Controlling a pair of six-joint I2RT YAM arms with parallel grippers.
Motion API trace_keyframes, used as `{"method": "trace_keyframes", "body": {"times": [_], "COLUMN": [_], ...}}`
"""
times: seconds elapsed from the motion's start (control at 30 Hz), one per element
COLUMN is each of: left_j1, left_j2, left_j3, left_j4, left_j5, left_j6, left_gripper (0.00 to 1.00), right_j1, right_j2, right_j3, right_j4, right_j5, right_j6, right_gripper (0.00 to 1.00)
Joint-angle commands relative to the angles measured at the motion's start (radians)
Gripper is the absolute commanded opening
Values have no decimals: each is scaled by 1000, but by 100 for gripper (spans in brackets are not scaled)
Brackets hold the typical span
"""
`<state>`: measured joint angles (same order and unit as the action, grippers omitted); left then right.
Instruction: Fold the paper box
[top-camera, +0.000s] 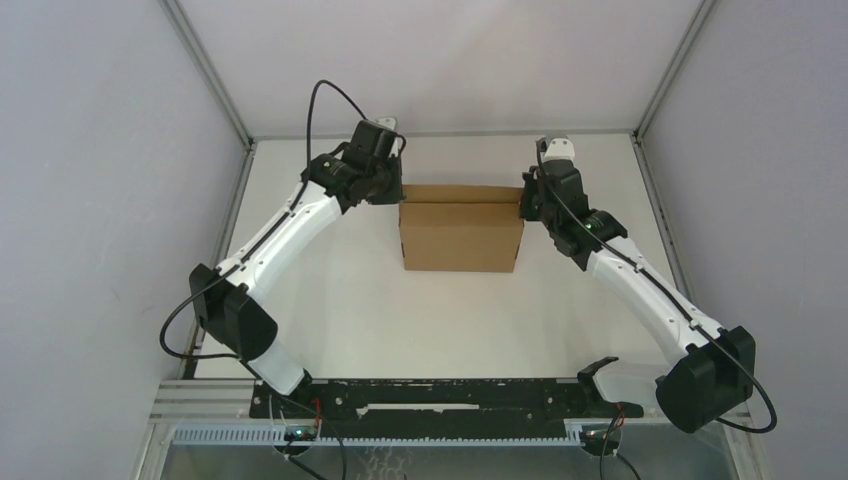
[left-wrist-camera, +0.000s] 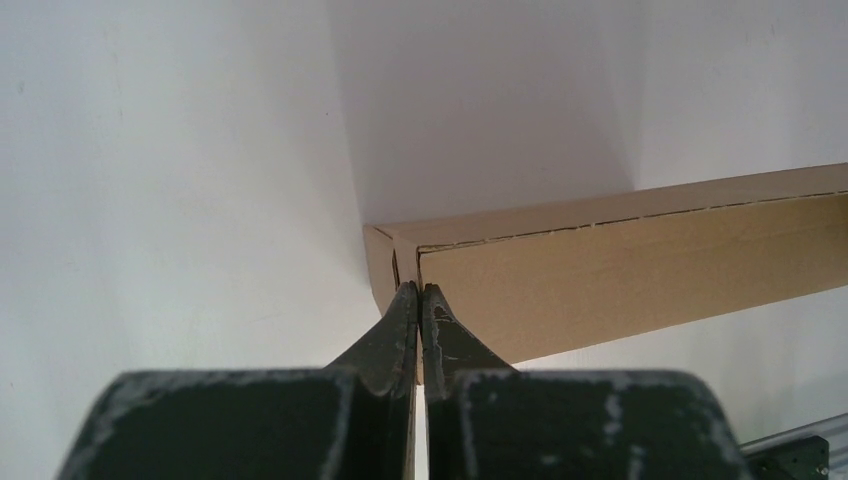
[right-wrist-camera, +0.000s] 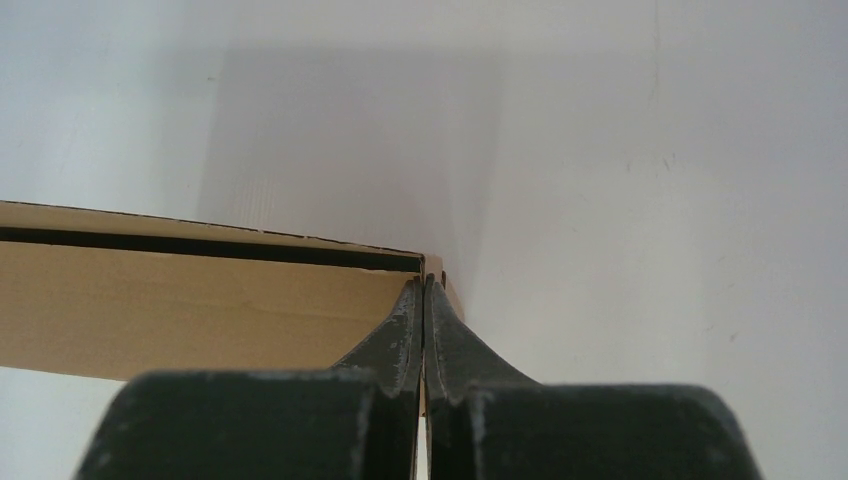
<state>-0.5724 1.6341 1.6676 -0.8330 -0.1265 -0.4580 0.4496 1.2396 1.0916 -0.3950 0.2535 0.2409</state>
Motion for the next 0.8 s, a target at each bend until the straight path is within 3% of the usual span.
{"method": "trace_keyframes", "body": {"times": [0.0,0.77], "left_j1": [-51,-87], "left_j2": [-40,-157], "left_j3": [-42,-257], "left_j4": [94,260], "left_j5": [69,1], "left_j6": [-52,-39], "left_gripper": [2,1], "right_j1": [41,80], "right_j2": [7,19], "right_j3": [-23,-52], "right_j4": [-71,-53], "right_j5": [-72,-20], "right_j6": [20,41], "right_gripper": [0,0]}}
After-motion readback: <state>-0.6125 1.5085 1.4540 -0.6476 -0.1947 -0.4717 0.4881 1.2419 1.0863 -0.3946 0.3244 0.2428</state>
